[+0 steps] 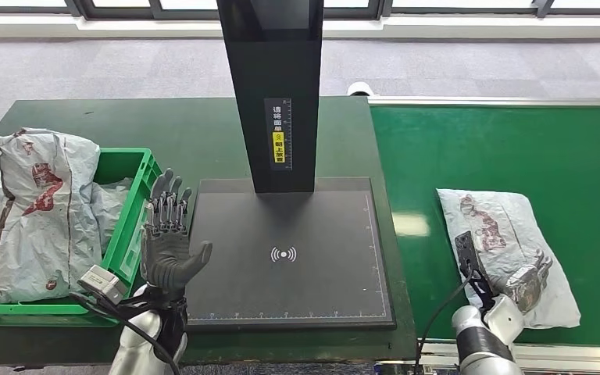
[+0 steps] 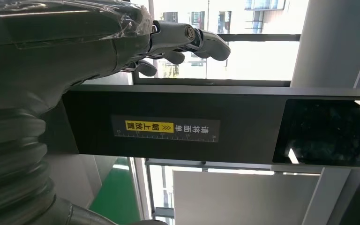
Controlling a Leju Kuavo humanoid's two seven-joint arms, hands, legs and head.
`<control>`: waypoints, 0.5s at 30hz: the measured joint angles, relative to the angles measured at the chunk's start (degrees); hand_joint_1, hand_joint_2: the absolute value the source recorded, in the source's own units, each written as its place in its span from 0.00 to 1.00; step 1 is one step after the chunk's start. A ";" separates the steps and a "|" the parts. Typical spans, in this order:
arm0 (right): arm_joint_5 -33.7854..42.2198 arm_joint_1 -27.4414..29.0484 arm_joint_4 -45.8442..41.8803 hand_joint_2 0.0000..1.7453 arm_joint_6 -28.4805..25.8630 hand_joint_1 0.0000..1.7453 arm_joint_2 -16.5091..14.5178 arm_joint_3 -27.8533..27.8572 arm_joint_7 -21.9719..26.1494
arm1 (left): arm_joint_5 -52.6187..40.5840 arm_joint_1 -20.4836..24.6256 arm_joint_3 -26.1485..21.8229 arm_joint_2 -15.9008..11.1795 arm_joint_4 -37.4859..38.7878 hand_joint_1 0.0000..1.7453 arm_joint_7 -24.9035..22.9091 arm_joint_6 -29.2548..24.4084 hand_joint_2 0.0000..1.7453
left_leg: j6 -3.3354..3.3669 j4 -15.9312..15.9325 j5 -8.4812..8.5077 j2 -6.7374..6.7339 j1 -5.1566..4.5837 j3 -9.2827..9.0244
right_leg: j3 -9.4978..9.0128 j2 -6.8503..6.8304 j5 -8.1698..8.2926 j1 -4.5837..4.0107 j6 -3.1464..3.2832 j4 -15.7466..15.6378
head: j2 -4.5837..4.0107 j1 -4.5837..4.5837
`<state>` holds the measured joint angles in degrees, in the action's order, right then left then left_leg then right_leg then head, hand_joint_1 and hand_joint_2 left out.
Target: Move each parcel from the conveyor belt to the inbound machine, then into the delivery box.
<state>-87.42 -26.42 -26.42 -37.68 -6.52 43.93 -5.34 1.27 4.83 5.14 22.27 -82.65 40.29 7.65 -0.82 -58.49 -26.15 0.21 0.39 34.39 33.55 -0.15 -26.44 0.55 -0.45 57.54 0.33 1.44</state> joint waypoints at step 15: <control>-0.88 -0.28 3.74 1.00 12.54 1.00 0.86 -3.10 -2.91 | -1.74 -1.06 0.00 0.01 -0.33 0.00 -0.01 -0.24 1.00 | 0.00 0.00 0.00 -0.01 0.00 -0.01 | 0.01 0.01 0.00 -0.01 0.00 0.00 | 0.01 0.01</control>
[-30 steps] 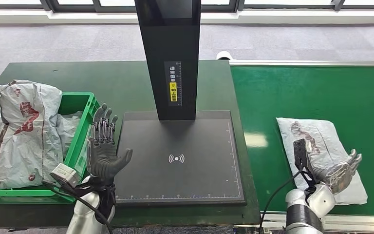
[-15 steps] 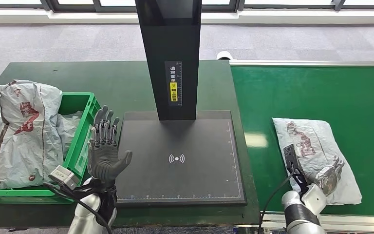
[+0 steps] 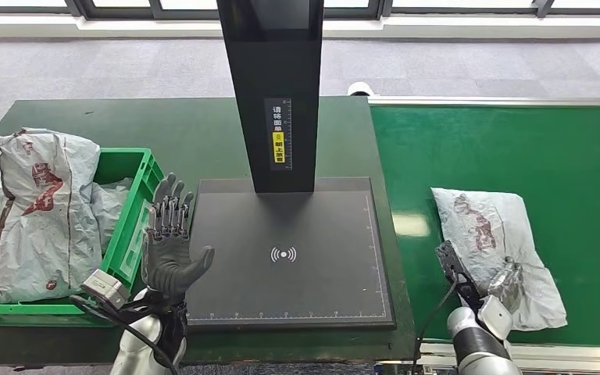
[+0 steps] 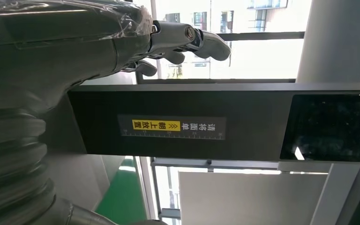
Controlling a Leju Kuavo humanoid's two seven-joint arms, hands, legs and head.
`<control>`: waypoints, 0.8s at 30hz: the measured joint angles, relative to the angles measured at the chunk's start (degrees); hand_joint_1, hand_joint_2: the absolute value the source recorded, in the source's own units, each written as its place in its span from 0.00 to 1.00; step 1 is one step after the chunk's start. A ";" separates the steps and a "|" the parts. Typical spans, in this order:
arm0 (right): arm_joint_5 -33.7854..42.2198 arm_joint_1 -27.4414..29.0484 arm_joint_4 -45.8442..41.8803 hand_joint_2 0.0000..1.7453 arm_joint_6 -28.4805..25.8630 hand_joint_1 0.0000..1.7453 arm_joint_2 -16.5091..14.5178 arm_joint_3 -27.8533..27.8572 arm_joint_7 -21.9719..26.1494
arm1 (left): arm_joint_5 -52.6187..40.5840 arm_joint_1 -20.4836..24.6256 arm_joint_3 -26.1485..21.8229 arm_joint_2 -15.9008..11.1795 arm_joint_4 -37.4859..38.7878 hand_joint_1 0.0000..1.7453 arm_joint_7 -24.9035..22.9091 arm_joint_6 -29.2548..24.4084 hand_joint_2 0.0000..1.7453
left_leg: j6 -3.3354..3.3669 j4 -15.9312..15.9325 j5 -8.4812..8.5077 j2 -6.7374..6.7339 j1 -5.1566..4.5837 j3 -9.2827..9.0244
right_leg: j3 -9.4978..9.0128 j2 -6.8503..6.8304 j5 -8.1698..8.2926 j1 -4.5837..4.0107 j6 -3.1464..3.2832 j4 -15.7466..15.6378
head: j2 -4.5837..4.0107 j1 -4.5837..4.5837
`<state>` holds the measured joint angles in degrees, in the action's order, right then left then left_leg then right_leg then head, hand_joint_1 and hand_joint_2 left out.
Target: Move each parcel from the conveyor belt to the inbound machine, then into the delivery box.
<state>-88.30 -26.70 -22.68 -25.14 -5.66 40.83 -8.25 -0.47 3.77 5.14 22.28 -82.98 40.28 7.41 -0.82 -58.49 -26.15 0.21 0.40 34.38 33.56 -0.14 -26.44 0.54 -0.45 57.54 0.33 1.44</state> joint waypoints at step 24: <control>0.31 -0.30 0.34 1.00 -0.13 1.00 0.50 -2.13 -0.43 | -0.86 0.37 0.00 0.19 1.71 0.00 -0.02 -1.05 1.00 | 0.00 -0.01 0.00 -0.08 0.00 -0.18 | -0.16 0.08 0.01 0.00 -0.01 -0.01 | 0.00 0.00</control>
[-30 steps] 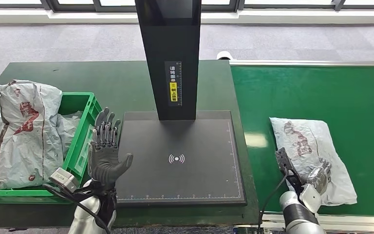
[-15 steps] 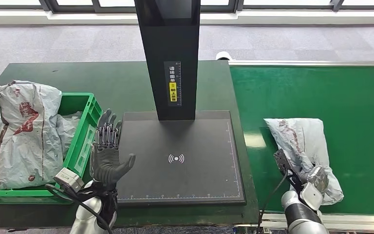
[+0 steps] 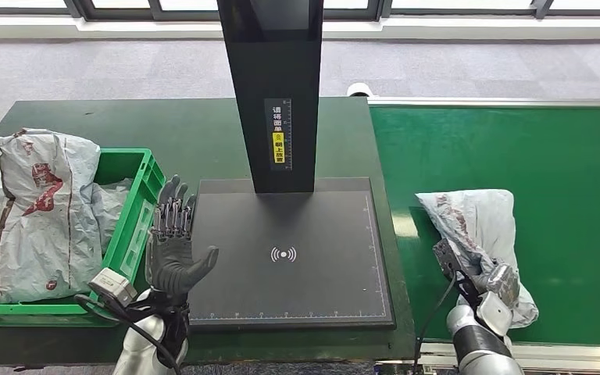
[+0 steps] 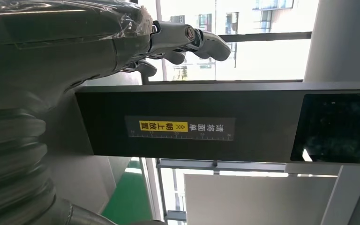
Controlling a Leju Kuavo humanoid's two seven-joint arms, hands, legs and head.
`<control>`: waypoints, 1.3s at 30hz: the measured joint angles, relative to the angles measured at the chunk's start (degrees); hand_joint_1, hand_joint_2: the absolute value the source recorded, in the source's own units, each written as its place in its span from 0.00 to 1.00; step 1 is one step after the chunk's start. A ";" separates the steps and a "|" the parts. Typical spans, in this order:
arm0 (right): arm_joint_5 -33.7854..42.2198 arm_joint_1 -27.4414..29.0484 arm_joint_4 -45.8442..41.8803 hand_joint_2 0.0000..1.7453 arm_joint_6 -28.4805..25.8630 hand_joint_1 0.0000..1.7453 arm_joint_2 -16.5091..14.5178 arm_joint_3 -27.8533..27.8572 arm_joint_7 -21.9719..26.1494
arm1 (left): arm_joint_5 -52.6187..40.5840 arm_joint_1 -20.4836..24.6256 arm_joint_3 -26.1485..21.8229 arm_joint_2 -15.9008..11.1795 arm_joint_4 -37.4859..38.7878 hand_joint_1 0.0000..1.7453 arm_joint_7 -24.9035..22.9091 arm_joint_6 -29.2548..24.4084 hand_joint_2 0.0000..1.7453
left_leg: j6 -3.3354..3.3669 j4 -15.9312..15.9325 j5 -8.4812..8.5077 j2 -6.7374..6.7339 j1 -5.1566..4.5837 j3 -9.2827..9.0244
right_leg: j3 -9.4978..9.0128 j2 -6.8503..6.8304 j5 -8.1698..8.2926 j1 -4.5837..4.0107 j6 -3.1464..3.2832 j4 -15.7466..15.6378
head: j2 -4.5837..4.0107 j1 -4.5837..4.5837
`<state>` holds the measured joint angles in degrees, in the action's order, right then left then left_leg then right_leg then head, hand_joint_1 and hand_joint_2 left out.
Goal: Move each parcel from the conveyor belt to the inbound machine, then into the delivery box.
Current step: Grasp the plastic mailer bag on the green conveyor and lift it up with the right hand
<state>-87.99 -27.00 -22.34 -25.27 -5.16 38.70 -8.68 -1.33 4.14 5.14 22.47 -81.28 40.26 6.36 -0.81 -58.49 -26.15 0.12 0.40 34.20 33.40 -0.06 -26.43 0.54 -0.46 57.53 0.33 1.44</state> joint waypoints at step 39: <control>15.95 17.43 -56.87 1.00 -14.38 1.00 -14.44 -28.94 31.75 | -1.18 0.42 0.00 0.09 2.87 0.00 -0.13 -3.32 1.00 | -0.08 0.09 -0.05 -0.20 0.05 0.16 | 0.27 0.19 -0.06 -0.05 0.00 0.03 | -0.01 0.00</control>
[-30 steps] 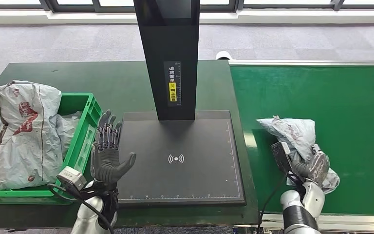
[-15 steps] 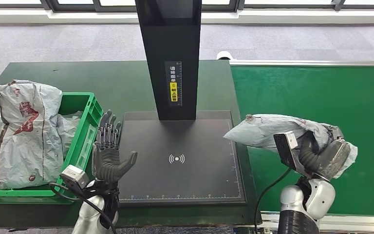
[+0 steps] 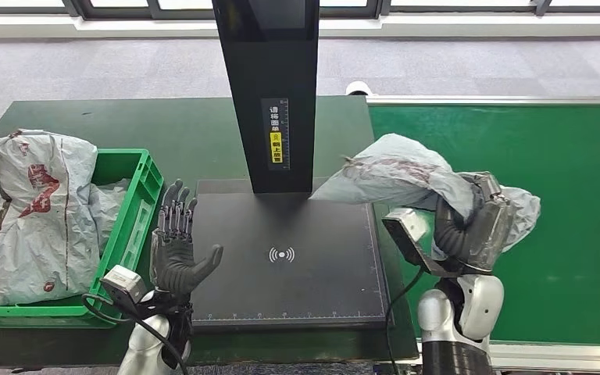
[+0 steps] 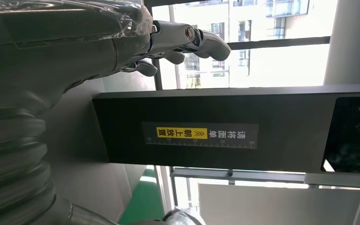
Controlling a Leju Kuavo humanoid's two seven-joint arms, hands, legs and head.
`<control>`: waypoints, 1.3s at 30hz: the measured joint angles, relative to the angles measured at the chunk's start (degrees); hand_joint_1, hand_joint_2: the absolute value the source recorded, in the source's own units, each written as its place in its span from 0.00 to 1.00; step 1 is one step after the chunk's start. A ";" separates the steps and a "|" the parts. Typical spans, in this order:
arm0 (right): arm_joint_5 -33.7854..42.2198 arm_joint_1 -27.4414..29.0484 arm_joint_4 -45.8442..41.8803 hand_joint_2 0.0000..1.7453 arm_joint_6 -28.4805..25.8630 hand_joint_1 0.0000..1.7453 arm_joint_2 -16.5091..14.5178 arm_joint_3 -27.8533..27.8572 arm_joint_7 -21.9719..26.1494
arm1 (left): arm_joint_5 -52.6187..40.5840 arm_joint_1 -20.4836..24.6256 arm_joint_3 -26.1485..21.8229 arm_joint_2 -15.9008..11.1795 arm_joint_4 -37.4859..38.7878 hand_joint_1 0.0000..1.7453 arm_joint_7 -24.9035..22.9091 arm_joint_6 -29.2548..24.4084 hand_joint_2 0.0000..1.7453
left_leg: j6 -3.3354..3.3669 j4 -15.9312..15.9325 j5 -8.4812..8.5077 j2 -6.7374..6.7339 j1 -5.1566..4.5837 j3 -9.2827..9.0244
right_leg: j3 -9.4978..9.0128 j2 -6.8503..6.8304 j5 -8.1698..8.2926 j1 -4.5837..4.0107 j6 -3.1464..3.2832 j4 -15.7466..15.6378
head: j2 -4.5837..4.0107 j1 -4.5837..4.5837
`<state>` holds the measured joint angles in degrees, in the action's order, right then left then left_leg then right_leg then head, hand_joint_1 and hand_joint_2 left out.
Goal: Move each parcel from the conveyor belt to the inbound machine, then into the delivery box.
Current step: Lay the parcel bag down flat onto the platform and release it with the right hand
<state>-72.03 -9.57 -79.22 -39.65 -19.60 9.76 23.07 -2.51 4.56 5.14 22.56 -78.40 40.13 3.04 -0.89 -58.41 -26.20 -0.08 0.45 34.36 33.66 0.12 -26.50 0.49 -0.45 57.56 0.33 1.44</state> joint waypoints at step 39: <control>1.32 -9.45 39.65 1.00 -0.35 0.00 -0.46 -5.80 -0.50 | -1.82 -1.38 0.57 0.22 -0.17 0.00 0.01 -3.20 1.00 | 0.04 -0.01 0.05 0.27 0.02 0.02 | -0.07 -0.26 -0.01 -0.01 0.01 -0.01 | 0.00 0.00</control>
<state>-70.71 -19.03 -39.57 -40.00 -20.06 3.96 22.57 -4.33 3.18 5.70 22.77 -78.58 40.14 -0.16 -0.85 -58.41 -26.15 0.19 0.46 34.37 33.59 -0.14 -26.51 0.49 -0.45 57.55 0.33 1.44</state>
